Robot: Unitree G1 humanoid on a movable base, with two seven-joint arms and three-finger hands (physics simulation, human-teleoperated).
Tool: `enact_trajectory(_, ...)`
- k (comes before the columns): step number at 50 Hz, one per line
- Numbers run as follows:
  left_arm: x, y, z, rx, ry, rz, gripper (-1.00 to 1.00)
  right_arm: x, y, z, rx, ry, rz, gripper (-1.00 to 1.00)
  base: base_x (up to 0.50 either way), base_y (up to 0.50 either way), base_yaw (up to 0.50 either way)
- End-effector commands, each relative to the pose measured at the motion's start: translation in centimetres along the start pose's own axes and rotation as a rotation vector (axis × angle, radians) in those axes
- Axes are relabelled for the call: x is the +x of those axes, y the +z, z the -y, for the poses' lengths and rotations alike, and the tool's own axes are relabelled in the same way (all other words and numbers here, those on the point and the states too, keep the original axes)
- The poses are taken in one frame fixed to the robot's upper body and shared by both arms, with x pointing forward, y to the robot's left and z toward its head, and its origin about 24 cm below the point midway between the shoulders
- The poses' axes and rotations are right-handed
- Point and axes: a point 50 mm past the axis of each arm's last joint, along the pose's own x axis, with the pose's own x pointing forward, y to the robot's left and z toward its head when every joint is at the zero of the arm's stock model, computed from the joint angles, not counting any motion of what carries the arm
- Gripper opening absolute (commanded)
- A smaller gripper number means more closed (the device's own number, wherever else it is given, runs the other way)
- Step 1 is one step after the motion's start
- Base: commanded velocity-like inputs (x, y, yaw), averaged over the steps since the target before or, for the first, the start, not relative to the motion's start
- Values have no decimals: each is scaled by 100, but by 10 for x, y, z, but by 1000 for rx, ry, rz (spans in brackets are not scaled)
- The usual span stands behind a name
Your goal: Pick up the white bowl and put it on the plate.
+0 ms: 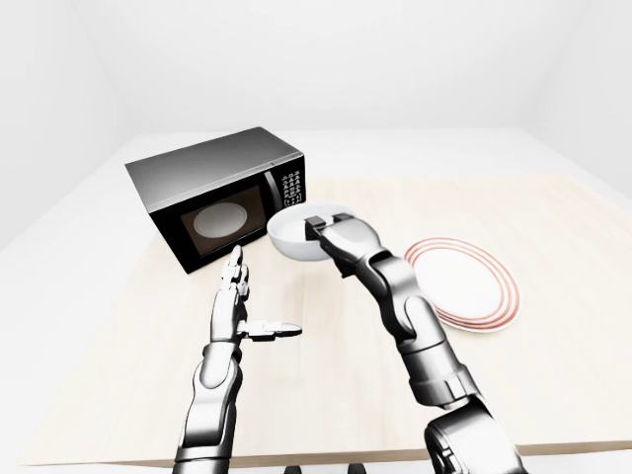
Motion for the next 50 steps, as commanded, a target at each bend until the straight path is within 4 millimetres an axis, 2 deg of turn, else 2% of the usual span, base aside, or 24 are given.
enact_trajectory(1,0,0,0,0,0,0,100,-3,1,15,71,-115,42,-100,0,0,0)
enact_trajectory(23,0,0,0,0,0,0,100,-15,-21,30,50,-245,-16,-100,0,0,0)
enact_trajectory(34,0,0,0,0,0,0,100,-19,-30,31,55,-257,-39,-100,0,0,0)
enact_trajectory(50,0,0,0,0,0,0,100,-25,-54,36,56,-270,-100,-100,0,0,0)
